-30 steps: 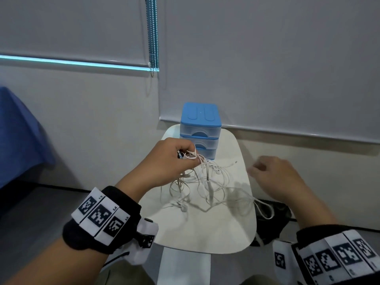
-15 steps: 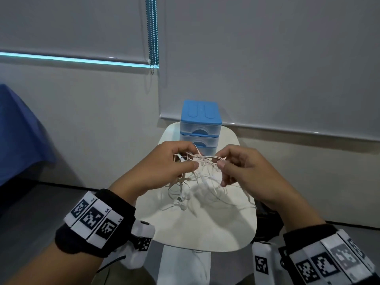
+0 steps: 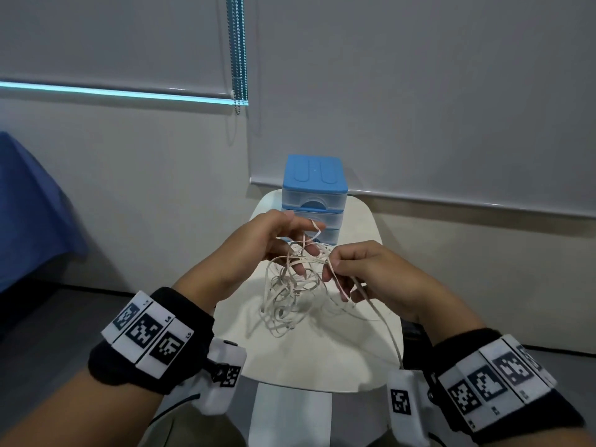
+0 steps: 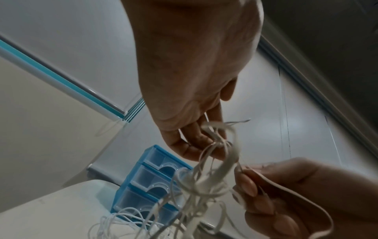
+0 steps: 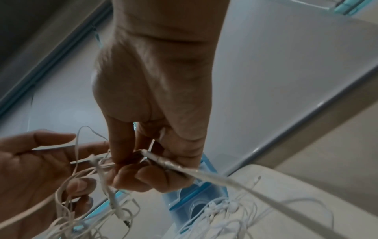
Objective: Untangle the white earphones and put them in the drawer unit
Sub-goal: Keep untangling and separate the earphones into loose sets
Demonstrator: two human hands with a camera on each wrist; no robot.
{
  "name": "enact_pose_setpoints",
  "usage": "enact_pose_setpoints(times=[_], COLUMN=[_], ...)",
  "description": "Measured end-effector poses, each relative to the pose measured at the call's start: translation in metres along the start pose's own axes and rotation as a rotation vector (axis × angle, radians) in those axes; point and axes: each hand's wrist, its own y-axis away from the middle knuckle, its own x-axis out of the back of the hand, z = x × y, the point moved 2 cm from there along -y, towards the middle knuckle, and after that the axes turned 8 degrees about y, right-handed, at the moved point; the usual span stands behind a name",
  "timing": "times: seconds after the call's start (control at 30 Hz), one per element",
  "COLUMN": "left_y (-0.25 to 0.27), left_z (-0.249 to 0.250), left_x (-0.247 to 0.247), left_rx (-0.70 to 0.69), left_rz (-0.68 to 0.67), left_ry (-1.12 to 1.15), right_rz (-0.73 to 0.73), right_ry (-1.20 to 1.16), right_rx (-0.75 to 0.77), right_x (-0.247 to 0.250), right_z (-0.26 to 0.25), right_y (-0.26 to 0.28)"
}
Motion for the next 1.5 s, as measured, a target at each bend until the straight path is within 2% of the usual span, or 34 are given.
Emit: enact_pose_setpoints(times=[0.17, 0.37, 0.63, 1.07, 1.27, 1.33, 1.37, 1.43, 1.47, 1.5], left_y=[-0.001, -0.001, -0.004, -0.008, -0.013, -0.015, -0.016, -0.017, -0.018, -0.018], left_z=[0.001, 0.001, 0.001, 0.0, -0.005, -0.004, -0.004, -0.001, 0.001, 0.004], left_x=[-0.002, 0.005, 0.007, 0.006, 0.008, 0.008, 0.007, 0.004, 0.003, 0.001], left_rx=[0.009, 0.007, -0.01, 0.025, -0.01, -0.01, -0.01, -0.02, -0.032, -0.043], left_rz=[0.019, -0.02, -0.014, -0.086, -0.072, -0.051, -0.048, -0.059, -0.068, -0.08], left_ry=[-0.084, -0.204, -0.22, -0.375, -0.563, -0.634, -0.667, -0.734, -0.767, -0.801], right_rz=[-0.13, -0.016, 0.071, 0.034, 0.004, 0.096, 0.202, 0.496, 0.603, 0.645], right_ry=[-0.086, -0.133, -0.129, -0.293, -0.342, -0.273, -0.24, -0.194, -0.173, -0.151], right_rx=[0.025, 0.012, -0.024, -0.074, -0.114, -0.131, -0.109, 0.005, 0.085, 0.162], right_x=[-0.01, -0.01, -0.011, -0.012, -0.011, -0.009, -0.007, 0.0, 0.002, 0.002], right_z=[-0.005, -0.004, -0.005, -0.002, -0.001, 0.001, 0.002, -0.003, -0.008, -0.013], right_y=[-0.003, -0.008, -0.011, -0.012, -0.011, -0.014, -0.016, -0.018, -0.017, -0.017])
